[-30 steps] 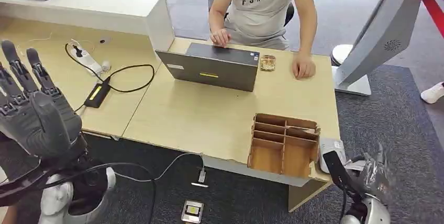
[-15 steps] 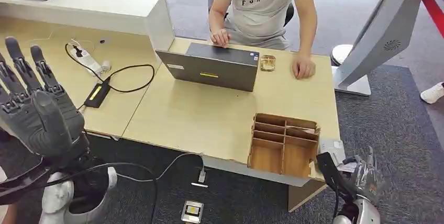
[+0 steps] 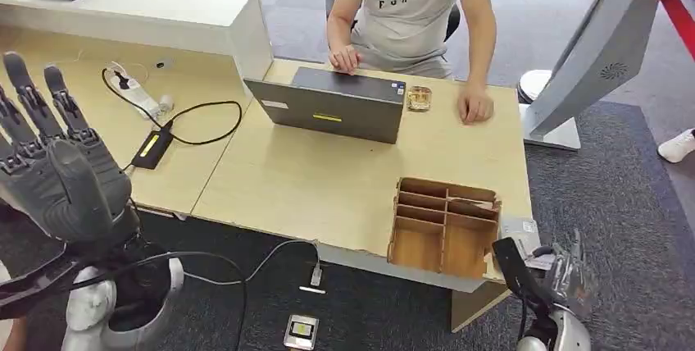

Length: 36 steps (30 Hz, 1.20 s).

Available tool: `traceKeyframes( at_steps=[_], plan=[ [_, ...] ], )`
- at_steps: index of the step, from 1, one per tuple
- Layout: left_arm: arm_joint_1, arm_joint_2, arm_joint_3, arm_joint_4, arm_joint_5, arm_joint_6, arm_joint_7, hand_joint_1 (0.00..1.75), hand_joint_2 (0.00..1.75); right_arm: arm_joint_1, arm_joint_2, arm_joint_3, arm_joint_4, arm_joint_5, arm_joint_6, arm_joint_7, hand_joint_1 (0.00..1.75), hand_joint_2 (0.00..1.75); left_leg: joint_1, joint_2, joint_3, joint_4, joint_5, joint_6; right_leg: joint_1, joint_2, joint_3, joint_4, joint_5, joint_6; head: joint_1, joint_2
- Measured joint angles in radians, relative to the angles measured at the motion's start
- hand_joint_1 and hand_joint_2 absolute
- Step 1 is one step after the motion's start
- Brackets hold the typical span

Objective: Pass the card to the sensor for recognition and then transmit it.

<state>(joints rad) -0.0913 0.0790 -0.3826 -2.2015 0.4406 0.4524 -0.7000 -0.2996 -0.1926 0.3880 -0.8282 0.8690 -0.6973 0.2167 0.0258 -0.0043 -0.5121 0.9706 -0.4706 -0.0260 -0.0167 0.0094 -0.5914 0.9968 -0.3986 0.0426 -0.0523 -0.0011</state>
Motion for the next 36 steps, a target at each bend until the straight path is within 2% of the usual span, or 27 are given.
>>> traceKeyframes(
  at_steps=[8, 15, 21, 27, 32, 36],
  plan=[
    [-0.007, 0.003, -0.008, 0.000, 0.001, 0.028, 0.000, 0.00, 1.75, -0.013, -0.014, 0.003, -0.004, 0.053, -0.002, 0.033, 1.75, 1.75, 0.000, 0.000, 0.000, 0.000, 0.000, 0.000, 0.000, 0.000, 0.000, 0.000, 0.000, 0.000, 0.000, 0.000],
    [-0.008, 0.007, -0.018, 0.000, 0.008, 0.017, 0.000, 0.00, 1.75, -0.051, -0.072, -0.008, -0.089, 0.116, -0.001, 0.069, 1.75, 1.75, 0.000, 0.000, 0.000, 0.000, 0.000, 0.000, 0.000, 0.000, 0.000, 0.000, 0.000, 0.000, 0.000, 0.000],
    [-0.015, 0.007, -0.024, 0.008, 0.018, -0.009, 0.000, 0.00, 1.75, -0.090, -0.118, -0.025, -0.217, 0.192, 0.063, 0.082, 1.75, 1.75, -0.001, 0.000, 0.000, 0.000, 0.000, 0.000, -0.001, 0.000, 0.000, 0.000, 0.000, 0.000, 0.000, 0.000],
    [-0.037, 0.007, -0.032, 0.026, 0.032, -0.031, 0.001, 0.00, 1.75, -0.185, -0.144, -0.025, -0.308, 0.263, 0.135, 0.068, 1.75, 1.75, -0.001, 0.001, 0.000, 0.000, 0.001, 0.000, -0.001, 0.000, 0.000, 0.000, 0.001, 0.000, 0.000, 0.000],
    [-0.059, 0.003, -0.042, 0.047, 0.046, -0.066, 0.002, 0.00, 1.75, -0.301, -0.137, -0.007, -0.327, 0.317, 0.230, 0.024, 1.75, 1.75, 0.000, 0.001, -0.001, 0.000, 0.001, 0.000, -0.001, 0.001, 0.000, 0.000, 0.001, 0.000, 0.000, 0.000],
    [-0.079, -0.010, -0.046, 0.067, 0.045, -0.097, 0.003, 0.00, 1.75, -0.413, -0.096, 0.048, -0.299, 0.354, 0.275, -0.009, 1.75, 1.75, 0.000, 0.001, -0.001, 0.000, 0.001, 0.000, 0.000, 0.001, 0.000, 0.001, 0.001, 0.000, -0.001, 0.000]
  ],
)
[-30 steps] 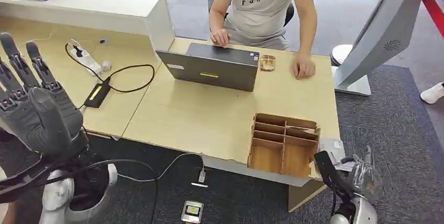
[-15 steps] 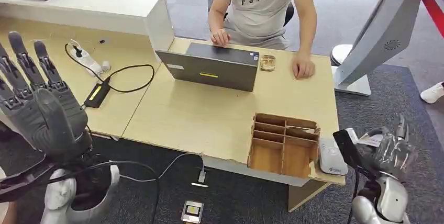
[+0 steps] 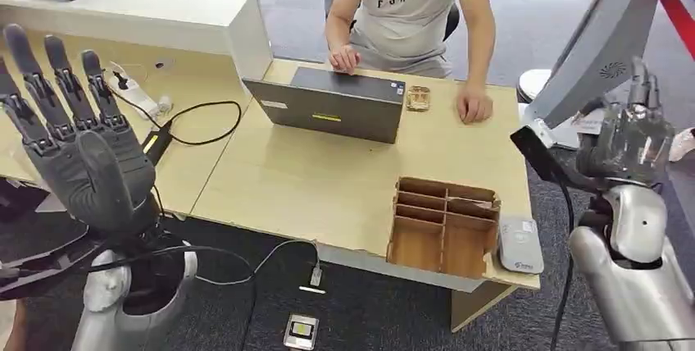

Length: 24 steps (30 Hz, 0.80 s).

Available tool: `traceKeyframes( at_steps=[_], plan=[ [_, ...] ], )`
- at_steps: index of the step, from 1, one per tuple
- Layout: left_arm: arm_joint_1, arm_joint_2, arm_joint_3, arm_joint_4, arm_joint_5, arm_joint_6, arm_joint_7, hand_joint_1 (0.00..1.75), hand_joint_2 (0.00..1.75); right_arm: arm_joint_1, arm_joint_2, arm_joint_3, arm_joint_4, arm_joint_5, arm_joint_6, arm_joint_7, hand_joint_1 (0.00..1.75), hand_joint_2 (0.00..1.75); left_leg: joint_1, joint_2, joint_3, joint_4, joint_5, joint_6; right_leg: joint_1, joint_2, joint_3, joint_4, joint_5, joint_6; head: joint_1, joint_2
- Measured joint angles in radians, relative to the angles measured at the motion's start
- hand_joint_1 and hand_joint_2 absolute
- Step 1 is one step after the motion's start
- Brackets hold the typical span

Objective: Pass the card to the sensor for recognition and then transmit it.

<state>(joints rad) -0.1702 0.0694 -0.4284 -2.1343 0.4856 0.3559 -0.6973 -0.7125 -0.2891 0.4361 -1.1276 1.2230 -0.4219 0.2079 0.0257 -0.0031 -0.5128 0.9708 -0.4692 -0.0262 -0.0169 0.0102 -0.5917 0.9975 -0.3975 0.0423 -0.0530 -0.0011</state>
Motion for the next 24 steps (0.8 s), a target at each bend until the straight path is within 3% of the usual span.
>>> traceKeyframes(
  at_steps=[9, 15, 24],
  plan=[
    [-0.016, -0.049, -0.001, 0.032, -0.010, -0.040, 0.000, 0.00, 1.75, -0.198, 0.139, 0.123, 0.216, 0.004, -0.003, 0.001, 1.75, 1.75, 0.000, -0.001, -0.001, 0.000, 0.000, 0.000, 0.000, -0.001, 0.000, 0.000, 0.000, 0.000, 0.000, 0.000],
    [-0.017, -0.076, -0.001, 0.056, -0.003, -0.079, 0.000, 0.00, 1.75, -0.267, 0.206, 0.165, 0.361, -0.010, -0.005, 0.002, 1.75, 1.75, 0.000, -0.001, -0.001, 0.000, 0.000, 0.000, 0.000, -0.001, -0.001, 0.000, 0.000, 0.000, 0.001, 0.000],
    [-0.024, -0.091, -0.001, 0.080, 0.008, -0.102, 0.000, 0.00, 1.75, -0.294, 0.252, 0.194, 0.440, 0.008, -0.002, 0.010, 1.75, 1.75, 0.000, -0.001, -0.001, 0.000, 0.000, 0.000, 0.000, -0.001, -0.001, 0.000, 0.000, 0.000, 0.001, 0.000]
  ],
)
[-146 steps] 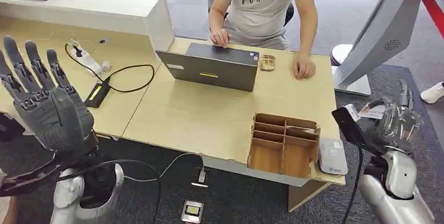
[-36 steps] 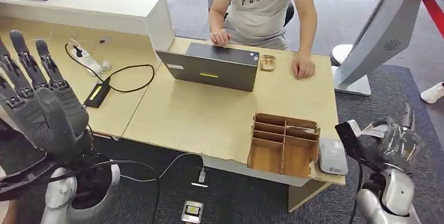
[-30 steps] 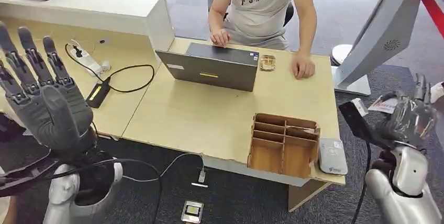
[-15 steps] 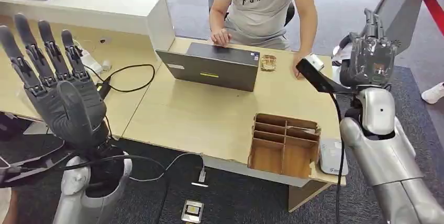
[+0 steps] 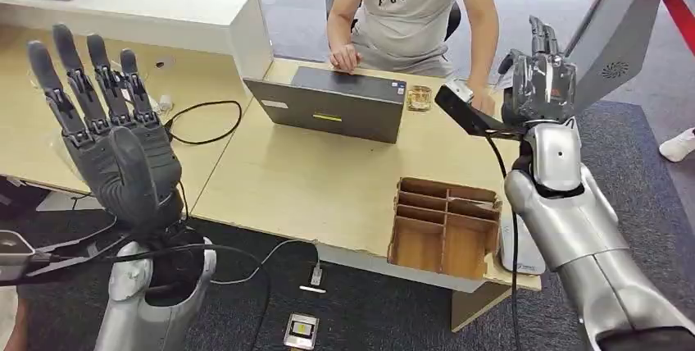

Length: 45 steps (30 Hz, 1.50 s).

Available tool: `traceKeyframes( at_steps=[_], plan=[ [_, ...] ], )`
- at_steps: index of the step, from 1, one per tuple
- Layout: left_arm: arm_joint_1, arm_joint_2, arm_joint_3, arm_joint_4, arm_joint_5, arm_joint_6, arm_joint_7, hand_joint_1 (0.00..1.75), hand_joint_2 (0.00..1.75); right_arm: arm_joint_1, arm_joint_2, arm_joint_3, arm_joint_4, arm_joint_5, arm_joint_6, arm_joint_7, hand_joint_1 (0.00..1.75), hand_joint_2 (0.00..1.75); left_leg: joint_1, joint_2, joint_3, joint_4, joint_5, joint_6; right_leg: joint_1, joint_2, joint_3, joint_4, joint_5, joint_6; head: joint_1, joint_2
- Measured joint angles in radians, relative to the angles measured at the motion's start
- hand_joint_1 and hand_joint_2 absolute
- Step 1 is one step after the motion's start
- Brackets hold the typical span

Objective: Pass the card to the sensor for recognition and then transmit it.

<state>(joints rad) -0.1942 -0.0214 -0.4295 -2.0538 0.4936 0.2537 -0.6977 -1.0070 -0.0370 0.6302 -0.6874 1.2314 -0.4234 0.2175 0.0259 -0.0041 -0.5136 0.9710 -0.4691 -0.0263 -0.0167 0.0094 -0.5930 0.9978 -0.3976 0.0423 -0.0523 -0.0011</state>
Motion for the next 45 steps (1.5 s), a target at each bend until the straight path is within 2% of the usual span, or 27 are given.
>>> traceKeyframes(
  at_steps=[4, 7, 10, 29, 30, 31, 32, 40, 45],
  plan=[
    [-0.001, -0.002, 0.000, 0.004, 0.000, -0.002, 0.000, 0.00, 1.75, -0.006, 0.006, 0.004, 0.011, 0.003, 0.002, 0.002, 1.75, 1.75, 0.000, 0.000, 0.000, 0.000, 0.000, 0.000, 0.000, 0.000, 0.000, 0.000, 0.000, 0.000, 0.000, 0.000],
    [-0.010, -0.014, 0.000, 0.027, 0.006, -0.009, 0.000, 0.00, 1.75, -0.033, 0.042, 0.035, 0.079, 0.015, 0.016, 0.013, 1.75, 1.75, 0.000, 0.000, 0.000, 0.000, 0.000, 0.000, 0.000, 0.000, 0.000, 0.000, 0.000, 0.000, 0.000, 0.000],
    [-0.013, -0.016, 0.000, 0.034, 0.010, -0.013, 0.000, 0.00, 1.75, -0.034, 0.048, 0.044, 0.094, 0.016, 0.015, 0.013, 1.75, 1.75, 0.000, 0.000, 0.000, 0.000, 0.000, 0.000, 0.000, 0.000, 0.000, 0.000, 0.000, 0.000, 0.000, 0.000],
    [-0.019, -0.024, 0.003, 0.058, 0.009, -0.024, 0.000, 0.00, 1.75, -0.036, 0.052, 0.073, 0.150, 0.019, 0.015, 0.013, 1.75, 1.75, 0.000, 0.000, 0.000, 0.000, 0.000, 0.000, 0.000, 0.000, 0.000, 0.000, 0.000, 0.000, 0.000, 0.000],
    [-0.019, -0.024, 0.003, 0.058, 0.009, -0.024, 0.000, 0.00, 1.75, -0.036, 0.052, 0.074, 0.150, 0.019, 0.015, 0.013, 1.59, 1.75, 0.000, 0.000, 0.000, 0.000, 0.000, 0.000, 0.000, 0.000, 0.000, 0.000, 0.000, 0.000, 0.000, 0.000],
    [-0.019, -0.024, 0.003, 0.058, 0.009, -0.024, 0.000, 0.00, 1.75, -0.036, 0.052, 0.074, 0.150, 0.021, 0.015, 0.013, 0.66, 1.75, 0.000, 0.000, 0.000, 0.000, 0.000, 0.000, 0.000, 0.000, 0.000, 0.000, 0.000, 0.000, 0.000, 0.000],
    [-0.019, -0.024, 0.003, 0.058, 0.009, -0.024, 0.000, 0.00, 1.75, -0.036, 0.052, 0.075, 0.150, 0.021, 0.015, 0.013, 0.00, 1.75, 0.000, 0.000, 0.000, 0.000, 0.000, 0.000, 0.000, 0.000, 0.000, 0.000, 0.000, 0.000, 0.000, 0.000],
    [-0.019, -0.028, 0.003, 0.058, 0.004, -0.014, 0.000, 0.00, 1.75, -0.035, 0.051, 0.086, 0.161, 0.037, 0.032, 0.026, 0.00, 1.75, 0.000, 0.000, 0.000, 0.000, 0.000, 0.000, 0.000, 0.000, 0.000, 0.000, 0.000, 0.000, 0.000, 0.000],
    [-0.018, -0.029, 0.006, 0.058, 0.003, -0.014, 0.000, 0.00, 1.75, -0.035, 0.050, 0.088, 0.166, 0.027, 0.019, 0.019, 0.00, 1.75, 0.000, 0.000, 0.000, 0.000, 0.000, 0.000, 0.000, 0.000, 0.000, 0.000, 0.000, 0.000, 0.000, 0.000]
  ],
)
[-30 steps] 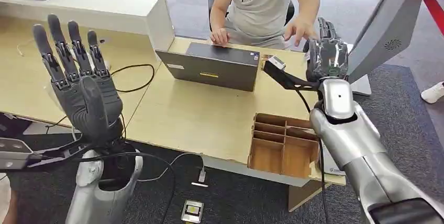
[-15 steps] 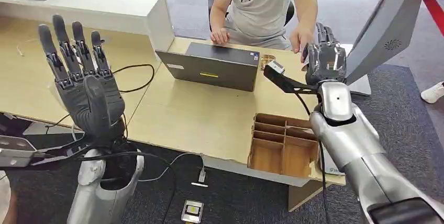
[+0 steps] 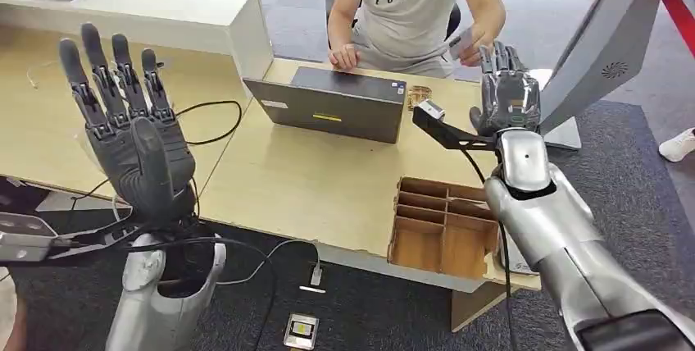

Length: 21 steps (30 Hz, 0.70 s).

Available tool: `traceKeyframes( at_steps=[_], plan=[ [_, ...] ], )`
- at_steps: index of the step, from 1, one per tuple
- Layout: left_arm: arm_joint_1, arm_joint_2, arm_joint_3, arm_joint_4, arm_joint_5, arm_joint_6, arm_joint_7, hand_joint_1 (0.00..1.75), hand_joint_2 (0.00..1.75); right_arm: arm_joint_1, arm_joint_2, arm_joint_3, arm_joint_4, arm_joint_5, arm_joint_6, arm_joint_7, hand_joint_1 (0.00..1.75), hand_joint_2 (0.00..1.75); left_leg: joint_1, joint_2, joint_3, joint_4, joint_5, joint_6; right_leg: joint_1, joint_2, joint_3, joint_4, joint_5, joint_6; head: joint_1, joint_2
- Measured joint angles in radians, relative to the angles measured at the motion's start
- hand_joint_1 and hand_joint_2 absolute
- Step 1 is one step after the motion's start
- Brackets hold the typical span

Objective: Pass the card to the sensor for recognition and then transmit it.

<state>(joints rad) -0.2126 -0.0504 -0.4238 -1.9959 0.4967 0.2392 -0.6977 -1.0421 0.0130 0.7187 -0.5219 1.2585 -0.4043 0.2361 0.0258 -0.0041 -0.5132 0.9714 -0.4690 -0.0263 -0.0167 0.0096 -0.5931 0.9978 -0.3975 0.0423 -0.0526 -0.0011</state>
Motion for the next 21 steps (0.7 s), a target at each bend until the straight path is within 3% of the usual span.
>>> traceKeyframes(
  at_steps=[10, 15, 21],
  plan=[
    [0.019, 0.000, 0.010, -0.001, -0.012, 0.014, 0.000, 0.00, 1.75, 0.011, -0.037, -0.007, -0.072, -0.096, -0.080, -0.056, 0.00, 1.75, 0.000, 0.000, 0.000, 0.000, 0.000, 0.000, 0.000, 0.000, 0.000, 0.000, 0.000, 0.000, 0.000, 0.000],
    [0.040, 0.002, 0.027, -0.002, -0.014, 0.015, -0.002, 0.00, 1.75, 0.092, -0.099, -0.029, -0.256, -0.115, -0.080, -0.052, 0.00, 1.75, 0.000, 0.000, 0.000, 0.000, 0.000, 0.000, 0.000, 0.000, 0.000, -0.001, 0.000, 0.000, 0.000, 0.000],
    [0.062, 0.012, 0.043, -0.004, -0.009, 0.020, -0.002, 0.00, 1.75, 0.311, -0.202, -0.079, -0.588, -0.091, -0.050, -0.006, 0.00, 1.75, 0.000, -0.001, 0.001, 0.000, -0.001, 0.000, 0.000, 0.000, 0.001, -0.001, 0.000, 0.000, 0.000, 0.000]
  ],
)
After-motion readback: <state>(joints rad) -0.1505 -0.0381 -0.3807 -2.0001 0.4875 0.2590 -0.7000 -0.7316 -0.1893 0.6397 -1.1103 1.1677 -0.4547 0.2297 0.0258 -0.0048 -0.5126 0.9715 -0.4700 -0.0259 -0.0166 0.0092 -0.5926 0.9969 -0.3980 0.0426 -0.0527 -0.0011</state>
